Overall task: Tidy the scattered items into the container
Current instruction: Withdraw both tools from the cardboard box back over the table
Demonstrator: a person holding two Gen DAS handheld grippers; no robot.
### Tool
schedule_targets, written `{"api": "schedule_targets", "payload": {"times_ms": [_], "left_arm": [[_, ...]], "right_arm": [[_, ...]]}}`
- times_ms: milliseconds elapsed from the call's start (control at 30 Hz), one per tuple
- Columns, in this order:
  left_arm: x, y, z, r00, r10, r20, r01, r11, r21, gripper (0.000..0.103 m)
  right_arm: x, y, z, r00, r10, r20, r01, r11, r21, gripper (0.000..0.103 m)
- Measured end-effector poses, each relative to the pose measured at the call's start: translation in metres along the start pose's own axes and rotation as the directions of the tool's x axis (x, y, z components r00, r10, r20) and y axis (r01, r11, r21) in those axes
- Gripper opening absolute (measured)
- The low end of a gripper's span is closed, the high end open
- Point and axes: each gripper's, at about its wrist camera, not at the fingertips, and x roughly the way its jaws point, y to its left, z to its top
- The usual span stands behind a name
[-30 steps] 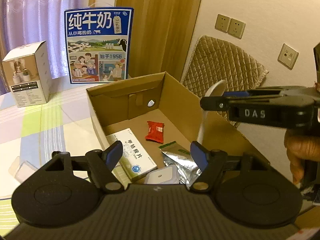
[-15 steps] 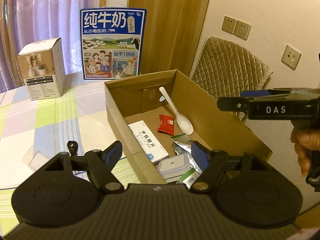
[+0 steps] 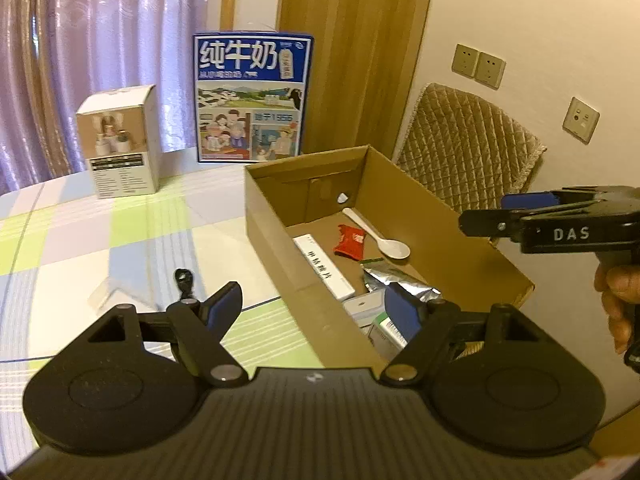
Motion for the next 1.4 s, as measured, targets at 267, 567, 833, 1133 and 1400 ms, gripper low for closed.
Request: {"api": "schedule_targets", "payload": {"times_ms": [267,567,833,1133,1400], "left_arm": [[-0.035,0.018,-0.013,0.998,0.062,0.001,-0.062,0.998,-0.006,0.078],[-0.066,0.067,-0.047,0.988,0.151,-0.02,-0.152,0.986,-0.067,0.091],[-0.088,0.114,-0.071,0.973,0.227,-0.049,-0.231,0.967,-0.107,0.091],[-0.098,0.15,-0.084,0.964,0.259,-0.057,-0.265,0.955,-0.136,0.092],[-0.082,0.178,-0.09,0.958,0.273,-0.084,-0.283,0.948,-0.149,0.092]], "right_arm": [[-0.017,0.022,-0.001,1.0,0.019,0.009,-0.019,1.0,-0.015,0.078],[-0.028,0.055,-0.01,0.998,0.069,0.009,-0.069,0.997,-0.026,0.083],[-0.019,0.108,-0.014,0.989,0.145,-0.008,-0.145,0.987,-0.062,0.084],[0.007,0.162,-0.019,0.978,0.206,-0.043,-0.209,0.974,-0.081,0.084],[0.049,0.195,-0.022,0.969,0.232,-0.079,-0.239,0.968,-0.082,0.084]]}}
